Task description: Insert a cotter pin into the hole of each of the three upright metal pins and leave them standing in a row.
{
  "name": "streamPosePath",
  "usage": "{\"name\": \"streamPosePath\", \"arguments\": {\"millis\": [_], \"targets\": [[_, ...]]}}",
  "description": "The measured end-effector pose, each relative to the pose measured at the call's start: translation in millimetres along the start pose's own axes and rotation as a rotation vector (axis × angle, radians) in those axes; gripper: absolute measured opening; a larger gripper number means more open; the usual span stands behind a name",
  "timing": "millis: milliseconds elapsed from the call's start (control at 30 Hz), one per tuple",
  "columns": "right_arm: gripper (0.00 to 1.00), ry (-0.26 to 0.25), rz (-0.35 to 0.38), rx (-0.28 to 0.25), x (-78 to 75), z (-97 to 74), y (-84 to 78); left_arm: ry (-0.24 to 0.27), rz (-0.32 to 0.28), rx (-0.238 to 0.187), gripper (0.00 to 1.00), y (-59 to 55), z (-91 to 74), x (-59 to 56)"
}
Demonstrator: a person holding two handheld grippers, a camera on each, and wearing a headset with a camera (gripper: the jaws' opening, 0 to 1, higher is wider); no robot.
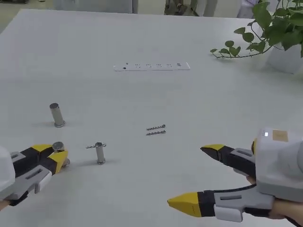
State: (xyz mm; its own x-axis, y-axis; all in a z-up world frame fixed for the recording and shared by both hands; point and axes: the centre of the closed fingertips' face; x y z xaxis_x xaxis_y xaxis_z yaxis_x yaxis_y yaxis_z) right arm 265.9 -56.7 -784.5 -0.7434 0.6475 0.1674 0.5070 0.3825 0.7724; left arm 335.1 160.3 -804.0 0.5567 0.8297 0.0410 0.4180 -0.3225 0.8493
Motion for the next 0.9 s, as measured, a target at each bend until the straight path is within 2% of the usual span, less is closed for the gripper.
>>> {"name": "streamPosePath", "arguments": {"millis": [200,367,433,700,900], "targets": [[0.94,0.002,-0.003,-0.003,2.9,-2.7,-1.5,-0.048,0.025,0.01,0.1,-2.1,-5.0,-21.2],[0.94,0.002,-0.005,-0.006,4.7,-5.6,-3.1,-0.106,0.062,0.008,0.1,3.2,-6.1,-43.6],[0.94,0.002,-0.006,-0.007,5.5,-6.5,-3.6,-0.141,0.082,0.014,0.1,4.9,-4.5,-54.4],[0.94,0.003,0.0,-0.008,6.9,-11.5,-7.6,-0.219,0.132,0.006,0.1,14.1,6.1,-86.6],[0.94,-0.008,0.005,-0.006,4.8,-15.1,-10.4,-0.271,0.164,0.0,0.1,19.7,13.1,-106.7]]}}
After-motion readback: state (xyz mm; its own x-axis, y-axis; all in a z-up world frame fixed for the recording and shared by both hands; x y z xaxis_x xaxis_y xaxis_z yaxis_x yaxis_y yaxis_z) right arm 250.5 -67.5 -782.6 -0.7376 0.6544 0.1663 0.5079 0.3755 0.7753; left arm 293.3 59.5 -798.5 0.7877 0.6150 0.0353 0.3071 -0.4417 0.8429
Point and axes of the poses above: the centre of the closed fingertips' face, and the gripper's own axes: z roughly forward along the fingers, x roughly to its left, y roughly out of its top, and after that the axes turned 8 degrees about x, right-handed
